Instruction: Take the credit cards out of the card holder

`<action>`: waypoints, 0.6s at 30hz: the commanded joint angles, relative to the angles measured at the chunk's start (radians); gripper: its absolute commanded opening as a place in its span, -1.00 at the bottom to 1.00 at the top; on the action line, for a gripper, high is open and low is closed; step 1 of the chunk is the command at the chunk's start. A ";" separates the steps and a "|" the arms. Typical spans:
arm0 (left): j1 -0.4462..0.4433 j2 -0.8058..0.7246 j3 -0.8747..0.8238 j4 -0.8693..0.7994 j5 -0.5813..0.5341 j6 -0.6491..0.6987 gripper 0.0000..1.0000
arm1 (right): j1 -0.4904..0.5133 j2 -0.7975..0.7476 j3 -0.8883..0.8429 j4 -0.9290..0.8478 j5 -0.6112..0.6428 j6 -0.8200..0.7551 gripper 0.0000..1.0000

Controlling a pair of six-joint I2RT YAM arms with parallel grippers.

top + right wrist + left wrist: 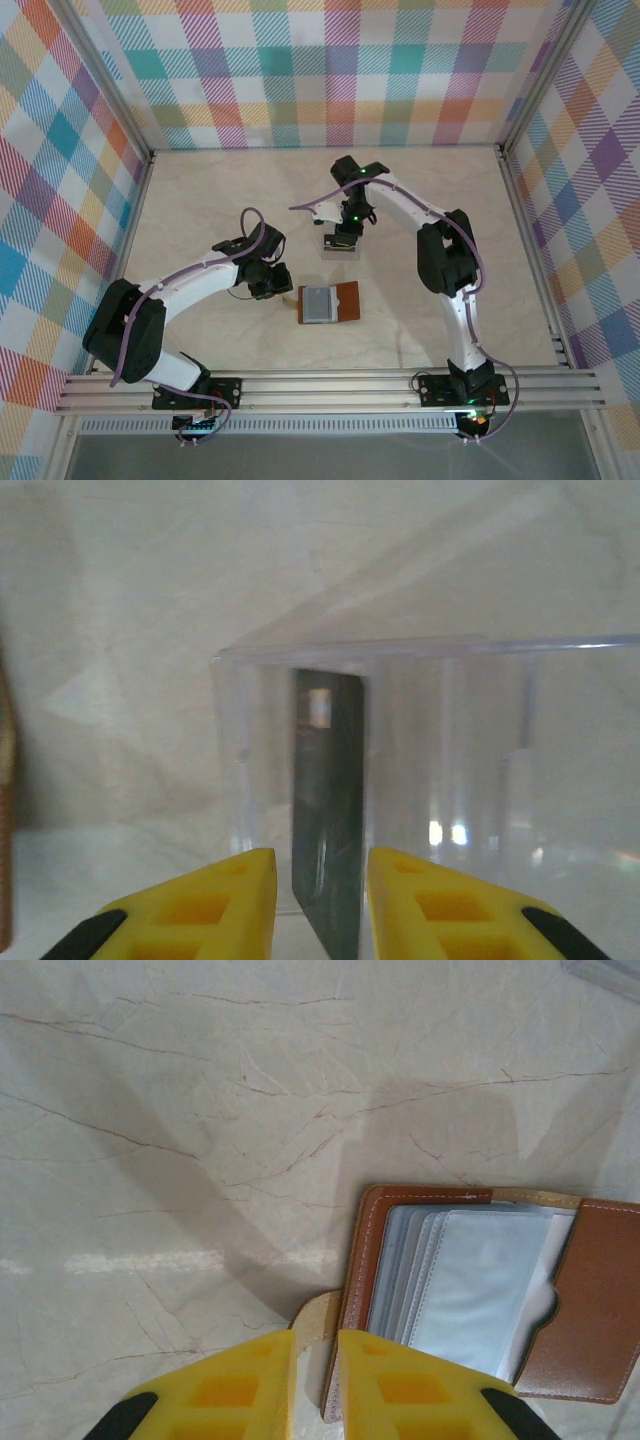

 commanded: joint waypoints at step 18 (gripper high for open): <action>0.011 -0.007 0.038 -0.005 0.052 -0.001 -0.60 | 0.006 -0.185 -0.219 0.337 0.036 0.090 -0.27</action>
